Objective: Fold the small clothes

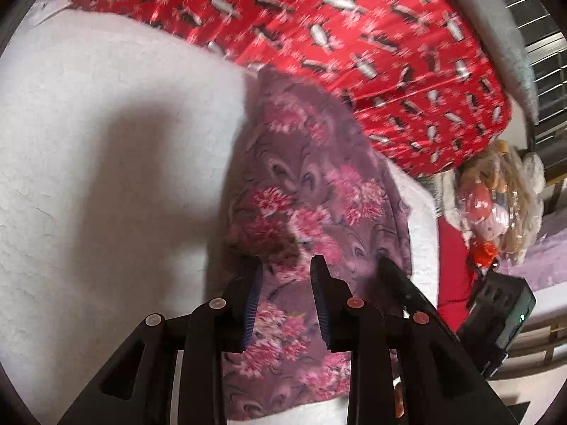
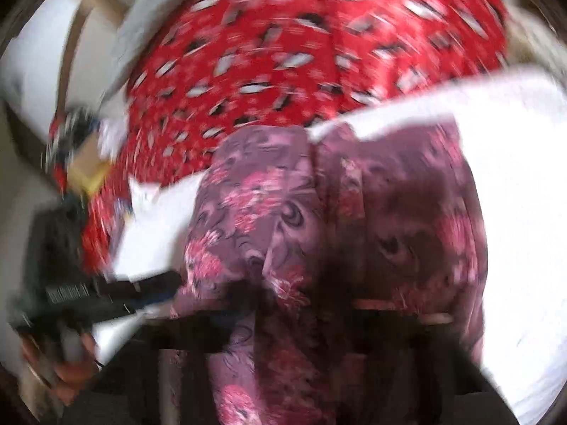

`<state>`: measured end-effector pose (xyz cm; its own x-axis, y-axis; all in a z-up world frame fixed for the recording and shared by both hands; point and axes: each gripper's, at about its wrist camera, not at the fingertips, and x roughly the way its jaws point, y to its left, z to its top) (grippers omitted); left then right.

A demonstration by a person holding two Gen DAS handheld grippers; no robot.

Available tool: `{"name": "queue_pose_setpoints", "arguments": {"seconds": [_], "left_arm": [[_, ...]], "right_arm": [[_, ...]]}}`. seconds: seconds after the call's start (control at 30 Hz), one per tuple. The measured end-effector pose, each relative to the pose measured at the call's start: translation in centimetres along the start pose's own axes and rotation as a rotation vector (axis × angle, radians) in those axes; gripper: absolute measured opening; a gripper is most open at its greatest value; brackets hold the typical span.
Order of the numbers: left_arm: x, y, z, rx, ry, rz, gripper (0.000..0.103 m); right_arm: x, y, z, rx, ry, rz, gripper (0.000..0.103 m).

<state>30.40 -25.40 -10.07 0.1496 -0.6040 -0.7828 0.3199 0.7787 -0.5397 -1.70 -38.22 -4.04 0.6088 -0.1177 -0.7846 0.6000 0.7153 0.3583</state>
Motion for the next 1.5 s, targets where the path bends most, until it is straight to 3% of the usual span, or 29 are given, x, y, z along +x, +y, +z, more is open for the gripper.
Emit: {"name": "queue_pose_setpoints", "arguments": {"seconds": [0.07,0.13,0.23,0.3,0.37,0.4,0.43,0.5,0.57,0.63,0.7,0.73,0.77,0.8,0.87,0.9,0.97,1.0,1.03,1.07,1.17,1.27,1.37,1.4,1.47,1.5], "left_arm": [[-1.0,-0.7,-0.2,0.036,-0.019,0.012,0.03],[-1.0,-1.4,-0.9,0.075,-0.034,0.049,0.043],[0.8,-1.9,-2.7,0.115,0.005,0.131,0.047],[2.5,-1.9,-3.6,0.118,0.051,0.157,0.048],[2.6,-2.1,-4.0,0.125,0.05,0.156,0.048],[2.2,-2.2,-4.0,0.128,0.039,0.151,0.047],[1.7,-2.4,-3.6,0.13,0.026,0.143,0.046],[1.0,-2.8,-2.8,0.12,0.003,0.135,0.046],[1.0,-4.1,-1.6,0.128,-0.011,0.141,0.046],[1.6,-5.3,-0.6,0.151,-0.013,0.16,0.046],[2.4,-6.6,0.2,0.185,-0.021,0.192,0.046],[3.2,-7.1,0.7,0.199,-0.032,0.216,0.046],[3.7,-7.3,1.0,0.206,-0.041,0.232,0.046],[4.3,-7.2,1.2,0.209,-0.049,0.252,0.046],[6.4,-6.3,1.6,0.191,-0.027,0.292,0.048],[7.4,-5.8,1.7,0.172,0.007,0.29,0.05],[7.8,-4.9,1.7,0.123,0.033,0.25,0.05],[7.2,-4.9,1.7,0.117,0.028,0.228,0.047],[6.3,-5.1,1.7,0.127,0.01,0.205,0.045],[5.6,-5.3,1.7,0.132,-0.013,0.199,0.044],[4.3,-6.8,2.3,0.157,-0.069,0.196,0.043],[4.8,-8.5,3.0,0.204,-0.101,0.274,0.043],[7.5,-8.2,3.2,0.197,-0.048,0.362,0.047],[8.4,-7.8,3.3,0.195,-0.026,0.371,0.05],[8.7,-6.9,3.5,0.167,-0.002,0.333,0.05],[8.1,-6.7,3.6,0.154,0.008,0.309,0.049]], "right_arm": [[-1.9,0.2,0.3,-0.034,-0.056,0.02,0.009],[-4.3,-0.6,0.4,-0.023,-0.12,0.032,0.009],[-6.2,-4.1,-0.7,0.078,-0.173,-0.001,0.009],[-5.3,-6.9,-1.6,0.166,-0.126,-0.023,0.009],[-3.2,-9.4,-2.9,0.244,-0.02,-0.016,0.009],[-3.4,-9.7,-3.0,0.254,-0.028,-0.003,0.01],[-3.9,-9.6,-2.6,0.255,-0.028,0.007,0.019],[-5.0,-9.4,-1.6,0.26,-0.068,0.031,0.025],[-5.8,-9.3,-0.3,0.282,-0.128,0.072,0.056],[-4.6,-9.5,1.2,0.3,-0.122,0.051,0.064],[-2.3,-9.4,2.6,0.303,-0.06,0.003,0.064],[-1.3,-9.3,3.1,0.297,-0.029,-0.008,0.05],[-1.0,-8.9,3.6,0.277,-0.03,0.004,0.013],[-1.1,-8.5,3.7,0.242,-0.055,0.018,0.01],[-2.7,-8.1,3.7,0.187,-0.176,0.034,0.01],[-2.9,-8.5,3.3,0.2,-0.197,0.02,0.01],[-0.7,-10.6,2.2,0.265,-0.1,-0.045,0.012],[0.2,-11.8,1.6,0.323,-0.056,-0.008,0.011],[-0.3,-12.4,1.6,0.361,-0.08,0.03,0.015],[-1.2,-12.5,1.9,0.378,-0.082,0.035,0.026],[-3.7,-10.9,3.2,0.306,-0.166,0.02,0.026],[-4.3,-8.4,4.9,0.2,-0.203,0.03,0.026],[-1.7,-6.8,6.1,0.139,-0.141,-0.026,0.025],[-0.1,-7.0,6.0,0.124,-0.098,-0.088,0.022],[2.9,-8.2,5.7,0.114,0.002,-0.189,0.017],[2.6,-8.5,5.7,0.129,-0.03,-0.167,0.016]]}}
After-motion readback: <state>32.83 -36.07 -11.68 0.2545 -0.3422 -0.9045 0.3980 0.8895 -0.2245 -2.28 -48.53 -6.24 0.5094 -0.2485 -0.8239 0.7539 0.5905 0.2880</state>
